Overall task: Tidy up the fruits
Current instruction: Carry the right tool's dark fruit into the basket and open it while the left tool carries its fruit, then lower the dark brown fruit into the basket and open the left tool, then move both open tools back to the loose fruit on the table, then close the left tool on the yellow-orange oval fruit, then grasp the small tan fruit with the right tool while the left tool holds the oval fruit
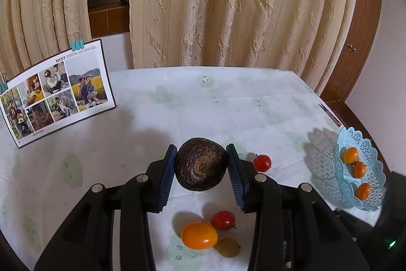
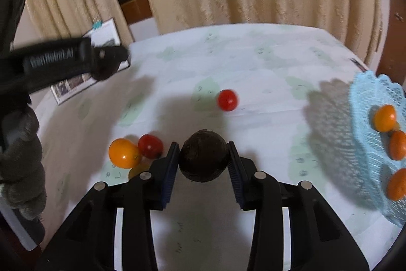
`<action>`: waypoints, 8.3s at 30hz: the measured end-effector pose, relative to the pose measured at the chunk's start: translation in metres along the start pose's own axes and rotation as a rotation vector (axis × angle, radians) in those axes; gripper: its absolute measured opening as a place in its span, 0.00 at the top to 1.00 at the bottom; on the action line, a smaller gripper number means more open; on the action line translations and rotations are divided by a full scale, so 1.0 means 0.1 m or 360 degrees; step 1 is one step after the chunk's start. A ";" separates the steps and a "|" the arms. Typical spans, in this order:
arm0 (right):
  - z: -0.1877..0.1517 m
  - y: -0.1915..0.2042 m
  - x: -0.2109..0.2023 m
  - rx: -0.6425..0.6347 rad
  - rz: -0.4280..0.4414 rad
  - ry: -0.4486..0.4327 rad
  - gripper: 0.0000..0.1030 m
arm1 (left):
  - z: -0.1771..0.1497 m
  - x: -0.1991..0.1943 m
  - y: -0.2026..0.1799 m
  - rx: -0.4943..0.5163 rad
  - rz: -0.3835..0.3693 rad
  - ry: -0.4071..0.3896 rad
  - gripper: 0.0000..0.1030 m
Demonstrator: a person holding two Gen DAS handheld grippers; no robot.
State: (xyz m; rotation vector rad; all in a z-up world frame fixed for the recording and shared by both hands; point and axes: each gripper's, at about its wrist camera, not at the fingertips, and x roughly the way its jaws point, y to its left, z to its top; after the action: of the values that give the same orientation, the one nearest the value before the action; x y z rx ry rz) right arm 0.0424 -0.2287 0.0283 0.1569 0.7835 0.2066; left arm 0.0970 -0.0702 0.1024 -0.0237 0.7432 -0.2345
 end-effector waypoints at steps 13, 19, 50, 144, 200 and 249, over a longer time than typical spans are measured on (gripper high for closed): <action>-0.01 -0.77 -0.74 0.0270 -0.0188 -0.0230 0.62 | -0.05 0.00 -0.12 0.0049 -0.0025 0.0013 0.61; -0.08 -1.17 -0.98 0.0425 -0.0287 -0.0296 0.62 | -0.10 0.02 -0.21 0.0081 -0.0034 0.0024 0.61; -0.55 -2.07 -1.52 0.0678 -0.0685 -0.0498 0.61 | -0.18 -0.06 -0.76 0.0217 -0.0063 0.0035 0.61; -0.40 -1.05 -1.23 0.0390 -0.0504 -0.0546 0.25 | -0.46 -0.15 -1.31 0.0555 0.0039 -0.0168 0.40; -0.33 0.21 -0.19 -0.0047 0.0083 0.0018 0.25 | -0.69 0.01 0.29 0.0092 -0.0008 0.0190 0.59; -0.12 -0.71 -0.89 0.0267 -0.0184 -0.0250 0.75 | -0.69 -0.14 0.11 0.0196 0.0075 0.0105 0.59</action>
State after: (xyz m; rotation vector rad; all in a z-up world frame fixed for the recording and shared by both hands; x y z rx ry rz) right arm -0.0190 -0.3180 0.0656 0.2821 0.6508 0.0184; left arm 0.0432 -0.0519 0.0597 0.1187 0.7929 -0.2365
